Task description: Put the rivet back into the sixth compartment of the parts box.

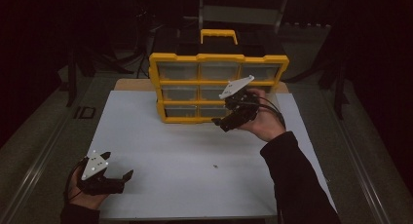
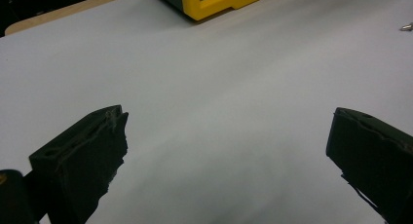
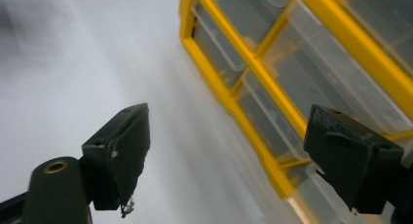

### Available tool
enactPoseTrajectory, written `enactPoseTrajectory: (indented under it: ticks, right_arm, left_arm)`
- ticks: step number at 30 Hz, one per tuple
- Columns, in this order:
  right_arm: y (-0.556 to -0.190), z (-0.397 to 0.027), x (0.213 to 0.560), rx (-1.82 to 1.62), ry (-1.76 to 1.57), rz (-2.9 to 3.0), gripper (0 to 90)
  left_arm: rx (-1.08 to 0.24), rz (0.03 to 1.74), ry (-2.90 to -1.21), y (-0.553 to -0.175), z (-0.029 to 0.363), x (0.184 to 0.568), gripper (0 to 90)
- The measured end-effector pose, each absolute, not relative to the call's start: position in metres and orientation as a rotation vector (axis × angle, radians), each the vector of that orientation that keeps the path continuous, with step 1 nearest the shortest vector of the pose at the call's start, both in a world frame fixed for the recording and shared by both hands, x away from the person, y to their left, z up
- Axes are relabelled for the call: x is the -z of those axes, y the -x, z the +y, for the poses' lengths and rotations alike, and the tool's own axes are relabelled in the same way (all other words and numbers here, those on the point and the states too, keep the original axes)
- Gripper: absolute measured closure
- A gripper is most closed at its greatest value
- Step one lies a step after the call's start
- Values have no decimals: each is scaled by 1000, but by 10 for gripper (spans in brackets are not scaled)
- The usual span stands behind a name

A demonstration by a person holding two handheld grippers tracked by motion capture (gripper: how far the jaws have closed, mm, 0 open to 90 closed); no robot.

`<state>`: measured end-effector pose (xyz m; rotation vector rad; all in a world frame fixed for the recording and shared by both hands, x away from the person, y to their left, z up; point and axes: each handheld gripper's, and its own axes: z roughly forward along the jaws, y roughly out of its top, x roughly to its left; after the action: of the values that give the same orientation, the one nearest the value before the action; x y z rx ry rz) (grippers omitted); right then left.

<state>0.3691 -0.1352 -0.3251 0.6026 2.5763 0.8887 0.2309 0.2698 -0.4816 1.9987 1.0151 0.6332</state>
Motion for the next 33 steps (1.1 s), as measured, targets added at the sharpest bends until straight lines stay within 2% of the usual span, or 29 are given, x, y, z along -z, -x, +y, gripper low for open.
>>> enactPoseTrajectory:
  ticks: [18, 33]
  right_arm:
    - [-350, -117, 357, -880, -525, 2649, 177]
    - [-341, -111, 397, -790, -520, 2744, 196]
  left_arm:
    - [-634, 1015, -1998, -231, 270, 482, 17]
    - [-634, 1015, -1995, -231, 270, 481, 18]
